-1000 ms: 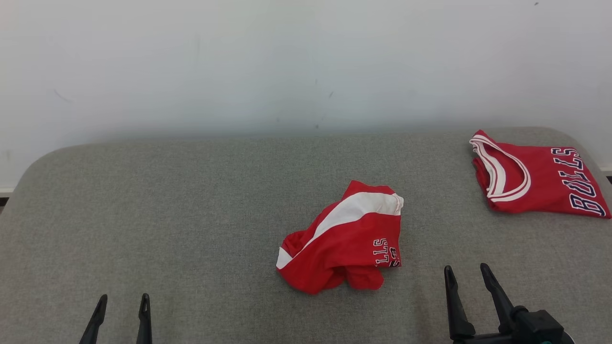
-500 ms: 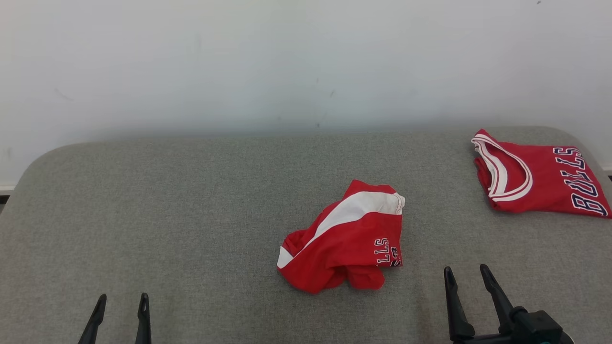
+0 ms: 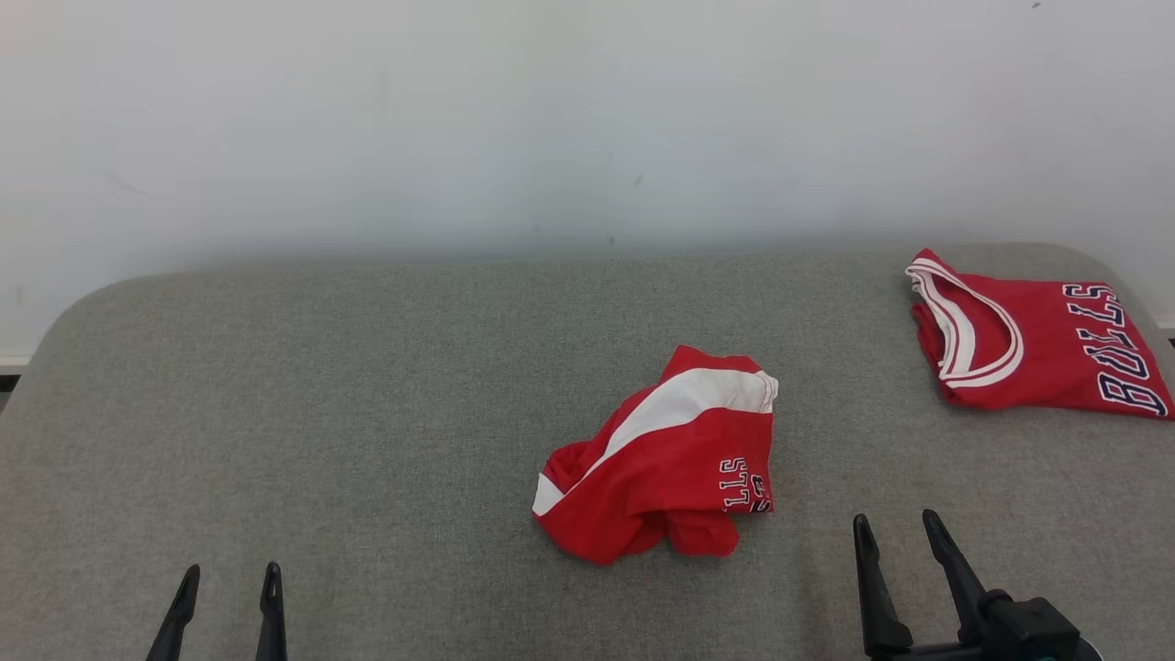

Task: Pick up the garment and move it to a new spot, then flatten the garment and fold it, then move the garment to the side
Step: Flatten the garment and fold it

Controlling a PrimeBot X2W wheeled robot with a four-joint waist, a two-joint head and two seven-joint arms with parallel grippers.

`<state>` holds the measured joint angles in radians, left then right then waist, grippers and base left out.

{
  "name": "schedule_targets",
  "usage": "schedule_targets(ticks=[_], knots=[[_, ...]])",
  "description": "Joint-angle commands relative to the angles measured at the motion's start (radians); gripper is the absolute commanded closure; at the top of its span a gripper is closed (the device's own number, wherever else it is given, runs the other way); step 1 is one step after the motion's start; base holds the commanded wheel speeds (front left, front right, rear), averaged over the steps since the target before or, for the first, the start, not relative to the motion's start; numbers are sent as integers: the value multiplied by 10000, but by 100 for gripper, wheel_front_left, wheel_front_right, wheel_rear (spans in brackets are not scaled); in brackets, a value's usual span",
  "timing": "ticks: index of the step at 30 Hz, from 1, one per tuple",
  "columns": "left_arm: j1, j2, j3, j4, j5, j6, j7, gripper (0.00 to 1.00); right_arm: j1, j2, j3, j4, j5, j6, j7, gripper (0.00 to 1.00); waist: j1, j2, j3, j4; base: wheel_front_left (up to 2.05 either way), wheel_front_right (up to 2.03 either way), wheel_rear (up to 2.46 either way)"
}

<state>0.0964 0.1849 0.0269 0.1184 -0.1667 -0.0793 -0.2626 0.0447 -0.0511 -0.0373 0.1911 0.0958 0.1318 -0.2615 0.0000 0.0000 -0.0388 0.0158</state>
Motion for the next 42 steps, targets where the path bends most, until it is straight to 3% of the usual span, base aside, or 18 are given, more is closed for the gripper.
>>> schedule_targets(ticks=[1,42], knots=[[-83,-44,34,10,85,-21,-29,0,40,20,-3,22,-111,-28,-47,0,0,0,-2,0,0,0,0],[-6,-299,382,47,208,-234,-29,0,3,21,-35,110,-108,-28,-47,0,0,0,35,11,0,0,0]])
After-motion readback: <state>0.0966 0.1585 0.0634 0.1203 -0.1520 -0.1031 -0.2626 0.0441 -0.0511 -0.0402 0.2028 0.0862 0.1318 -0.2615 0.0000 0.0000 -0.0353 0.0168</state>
